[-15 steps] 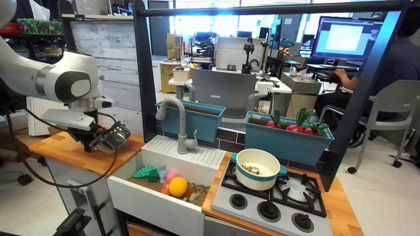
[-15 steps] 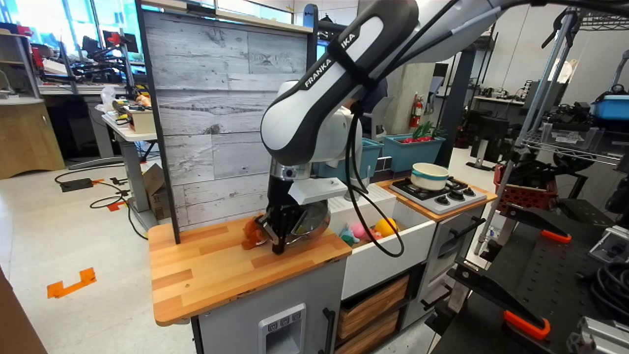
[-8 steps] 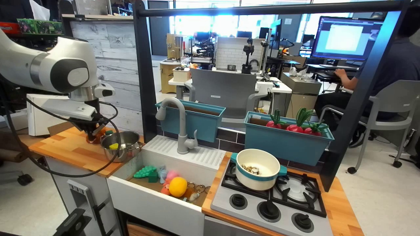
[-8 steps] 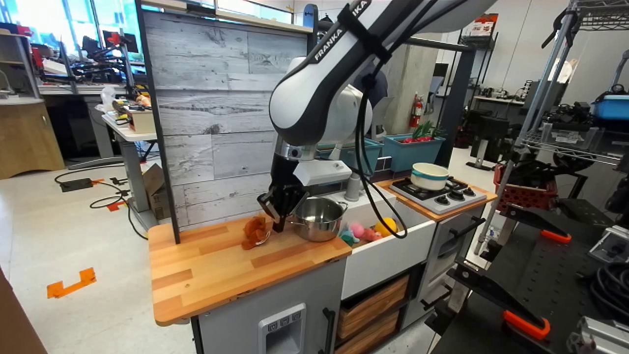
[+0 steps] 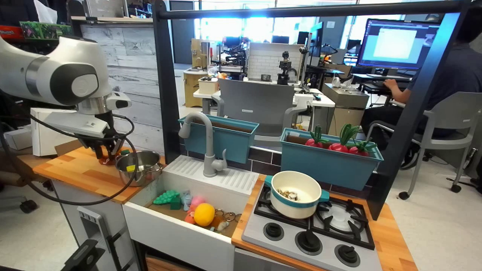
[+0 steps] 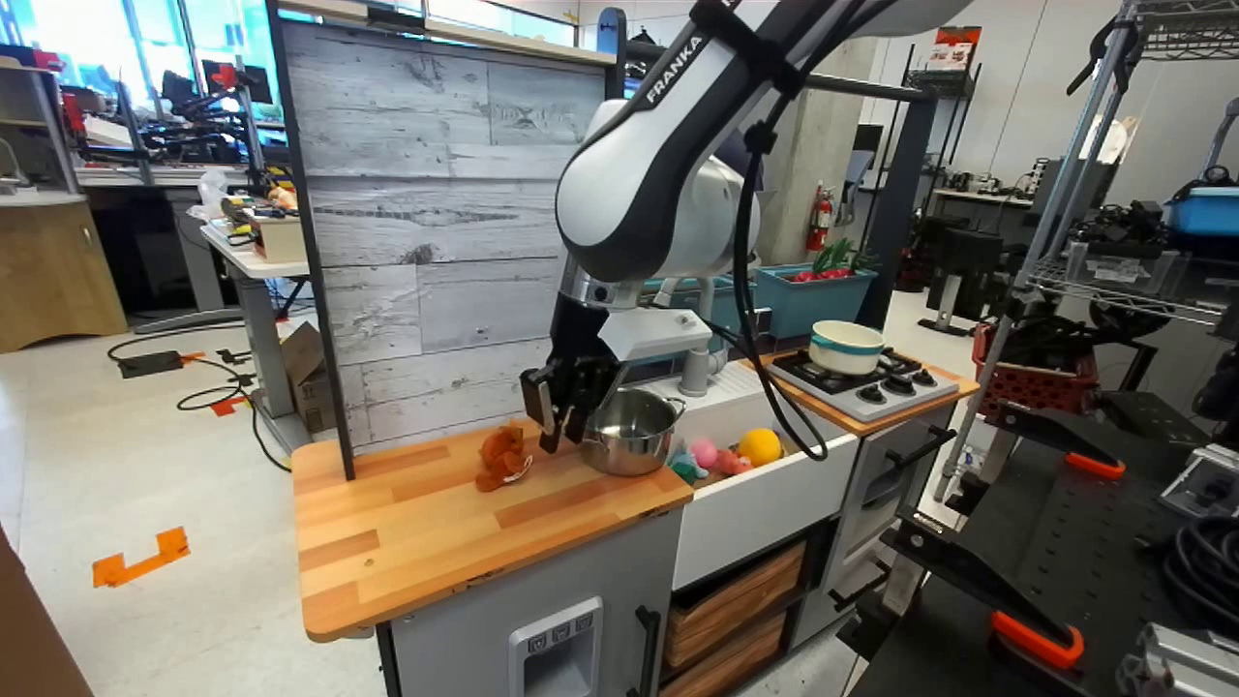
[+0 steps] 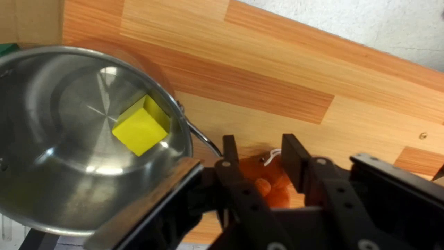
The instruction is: Put the brown doll in the silver pot
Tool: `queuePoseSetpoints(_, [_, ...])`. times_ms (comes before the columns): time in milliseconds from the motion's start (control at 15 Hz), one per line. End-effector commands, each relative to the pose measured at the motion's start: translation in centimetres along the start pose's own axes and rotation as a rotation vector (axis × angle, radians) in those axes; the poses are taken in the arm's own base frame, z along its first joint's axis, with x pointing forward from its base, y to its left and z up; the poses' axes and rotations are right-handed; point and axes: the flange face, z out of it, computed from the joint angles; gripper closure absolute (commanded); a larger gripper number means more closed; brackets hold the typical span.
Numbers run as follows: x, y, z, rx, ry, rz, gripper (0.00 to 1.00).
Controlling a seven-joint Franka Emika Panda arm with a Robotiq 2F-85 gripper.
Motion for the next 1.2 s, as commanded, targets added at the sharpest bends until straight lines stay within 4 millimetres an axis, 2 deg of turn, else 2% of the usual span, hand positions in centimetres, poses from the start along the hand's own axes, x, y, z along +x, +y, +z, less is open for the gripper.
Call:
queuePoseSetpoints(0, [-0.3,-0.4,0.8,-0.006,0.039,-0.019,0.28])
queuePoseSetpoints(267, [0.1,-1.2,1.9,-0.013,0.074,-0.032,0.01])
queuePoseSetpoints(867, [0.9,-2.2,4.1,-0.015,0.085,-0.051,0.0])
queuePoseSetpoints(1133, [2.1,-2.3,4.5,-0.012,0.269,-0.031,0.0])
